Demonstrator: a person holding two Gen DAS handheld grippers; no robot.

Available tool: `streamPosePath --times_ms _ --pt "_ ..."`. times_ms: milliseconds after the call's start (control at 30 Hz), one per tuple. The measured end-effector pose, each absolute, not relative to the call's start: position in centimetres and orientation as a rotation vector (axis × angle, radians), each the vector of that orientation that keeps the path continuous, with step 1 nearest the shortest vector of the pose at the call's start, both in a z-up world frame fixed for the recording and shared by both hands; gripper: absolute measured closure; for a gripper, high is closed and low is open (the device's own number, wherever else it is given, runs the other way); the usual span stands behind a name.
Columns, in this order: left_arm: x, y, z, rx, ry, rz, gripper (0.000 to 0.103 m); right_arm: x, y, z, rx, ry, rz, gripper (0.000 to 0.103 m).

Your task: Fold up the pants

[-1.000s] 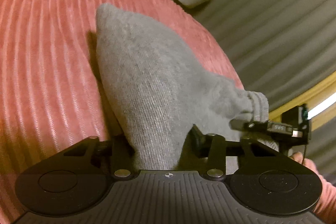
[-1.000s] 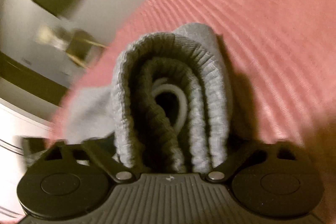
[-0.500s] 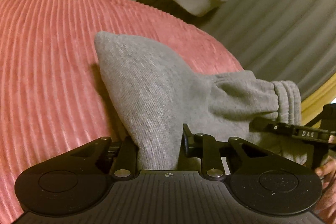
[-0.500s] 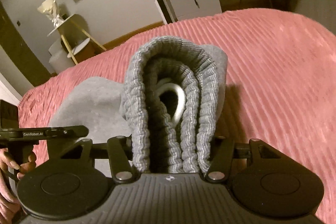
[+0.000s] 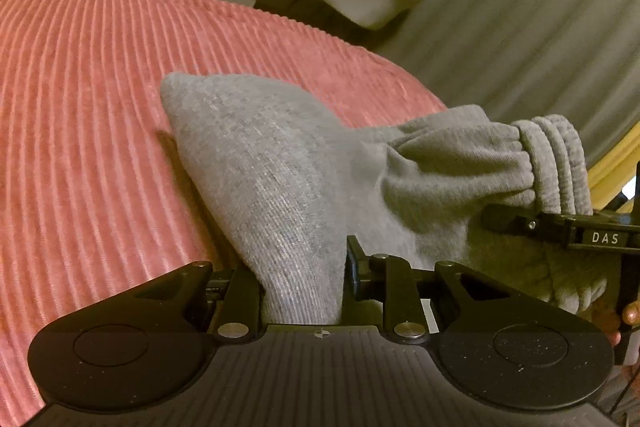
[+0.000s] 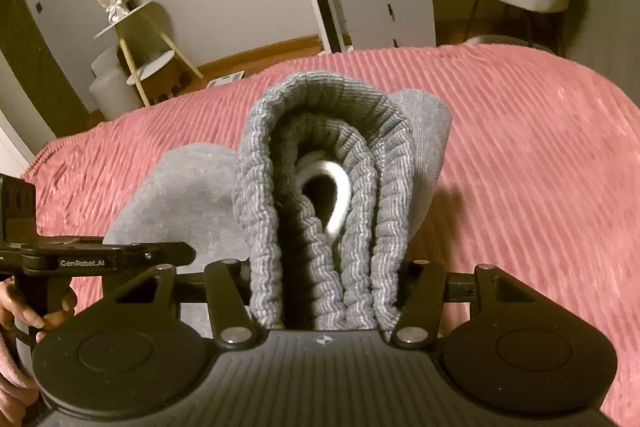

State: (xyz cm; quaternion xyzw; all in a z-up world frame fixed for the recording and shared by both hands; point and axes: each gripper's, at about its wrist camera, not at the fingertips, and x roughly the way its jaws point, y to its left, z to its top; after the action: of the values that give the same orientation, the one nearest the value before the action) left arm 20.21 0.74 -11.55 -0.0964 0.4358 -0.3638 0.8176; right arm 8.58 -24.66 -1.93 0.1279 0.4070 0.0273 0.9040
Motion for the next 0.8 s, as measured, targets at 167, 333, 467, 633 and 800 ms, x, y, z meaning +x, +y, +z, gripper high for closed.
streamPosePath --times_ms 167,333,467,633,800 --pt "20.6 1.2 -11.5 -0.229 0.934 -0.788 0.078 9.1 -23.4 -1.4 0.23 0.843 0.047 0.049" --pt "20.5 2.0 -11.1 -0.239 0.907 -0.796 0.078 9.3 -22.7 -1.1 0.216 0.84 0.051 0.049" --pt "20.2 2.8 -10.4 -0.254 0.88 -0.794 0.078 9.2 -21.9 -0.6 0.214 0.818 0.06 0.049" --pt "19.5 3.6 -8.9 -0.233 0.825 -0.785 0.079 9.6 -20.7 -0.2 0.19 0.803 0.092 0.049" --pt "19.8 4.5 -7.5 -0.206 0.786 -0.74 0.078 11.4 -19.4 0.3 0.182 0.784 0.121 0.049"
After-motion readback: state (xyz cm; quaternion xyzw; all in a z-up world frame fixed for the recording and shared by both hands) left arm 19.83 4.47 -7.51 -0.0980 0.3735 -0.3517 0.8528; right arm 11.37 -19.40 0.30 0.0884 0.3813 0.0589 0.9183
